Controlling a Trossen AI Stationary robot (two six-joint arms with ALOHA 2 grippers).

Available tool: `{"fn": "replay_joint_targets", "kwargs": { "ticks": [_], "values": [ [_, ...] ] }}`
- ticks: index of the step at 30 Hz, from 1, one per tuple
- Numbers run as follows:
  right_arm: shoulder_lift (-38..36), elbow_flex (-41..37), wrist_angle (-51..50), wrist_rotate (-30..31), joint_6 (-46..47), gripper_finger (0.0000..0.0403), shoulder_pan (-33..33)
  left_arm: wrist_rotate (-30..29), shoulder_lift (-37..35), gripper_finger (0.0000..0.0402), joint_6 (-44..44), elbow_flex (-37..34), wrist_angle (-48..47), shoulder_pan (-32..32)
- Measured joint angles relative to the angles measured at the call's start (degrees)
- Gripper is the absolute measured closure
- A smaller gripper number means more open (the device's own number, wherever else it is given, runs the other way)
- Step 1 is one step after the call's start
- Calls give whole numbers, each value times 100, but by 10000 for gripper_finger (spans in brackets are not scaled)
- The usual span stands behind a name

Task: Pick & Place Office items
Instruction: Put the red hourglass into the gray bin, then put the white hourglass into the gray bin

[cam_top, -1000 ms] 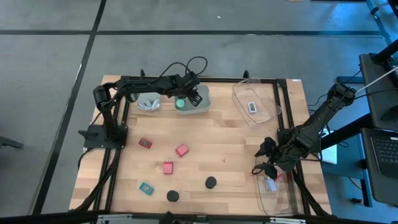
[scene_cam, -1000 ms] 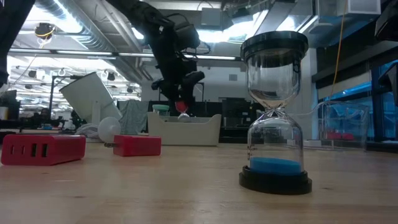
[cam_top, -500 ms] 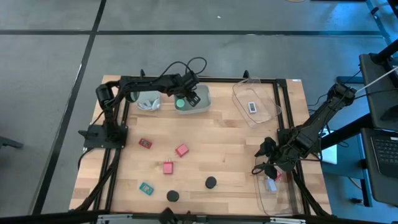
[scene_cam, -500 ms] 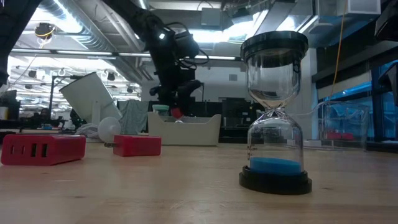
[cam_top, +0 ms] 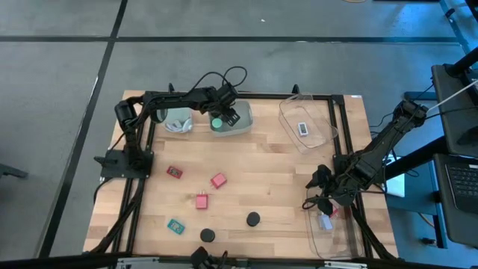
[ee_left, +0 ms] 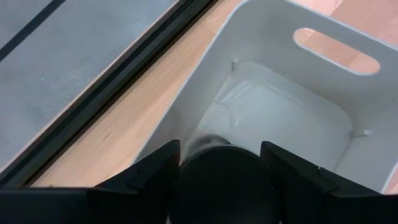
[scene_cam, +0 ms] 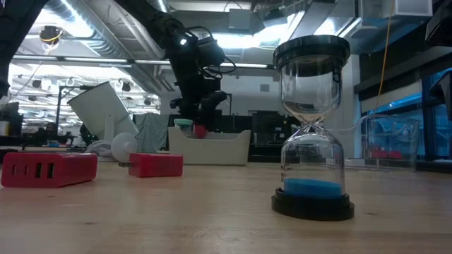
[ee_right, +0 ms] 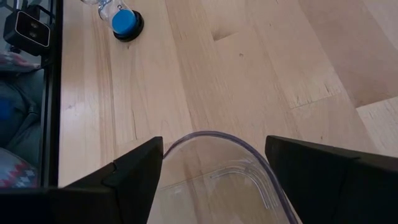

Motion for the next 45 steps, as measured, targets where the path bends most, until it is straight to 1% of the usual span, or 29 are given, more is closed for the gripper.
{"fn": "replay_joint_targets", "kwargs": {
  "ticks": [3,7,12,16,19,23,28,30,32,35,38,42,45],
  "values": [
    [0,2,2,-2,0,117,0,-61,-2,158,19,0,93,0],
    [0,1,2,-2,0,117,0,102,-80,136,199,0,217,0],
    [0,0,2,-2,0,117,0,348,-552,128,393,0,204,-128],
    [0,1,3,-2,0,117,0,838,-1041,127,379,2,-316,-574],
    [0,2,4,-2,0,117,0,952,-1344,127,266,2,-813,-1137],
    [0,1,5,-2,0,117,0,613,-1669,127,-175,2,-1770,-2145],
    [0,2,6,-2,-2,117,2,109,-1820,127,-1561,2,-2844,-3406],
    [0,2,14,-2,-1,117,0,127,-1818,127,-2126,2,-3168,-3872],
    [0,1,20,-2,-1,117,0,298,-1818,127,-2548,2,-3447,-4356],
    [0,1,20,-2,0,117,2,549,-1818,127,-2760,2,-3396,-5103],
    [0,1,21,-2,0,117,0,583,-1818,127,-2757,2,-3058,-5907],
    [0,2,20,-2,0,117,0,38,-1810,127,-2894,2,-2847,-6848],
    [0,0,20,-2,0,117,0,-634,-1745,127,-2905,2,-2677,-7449]
  ]
}}
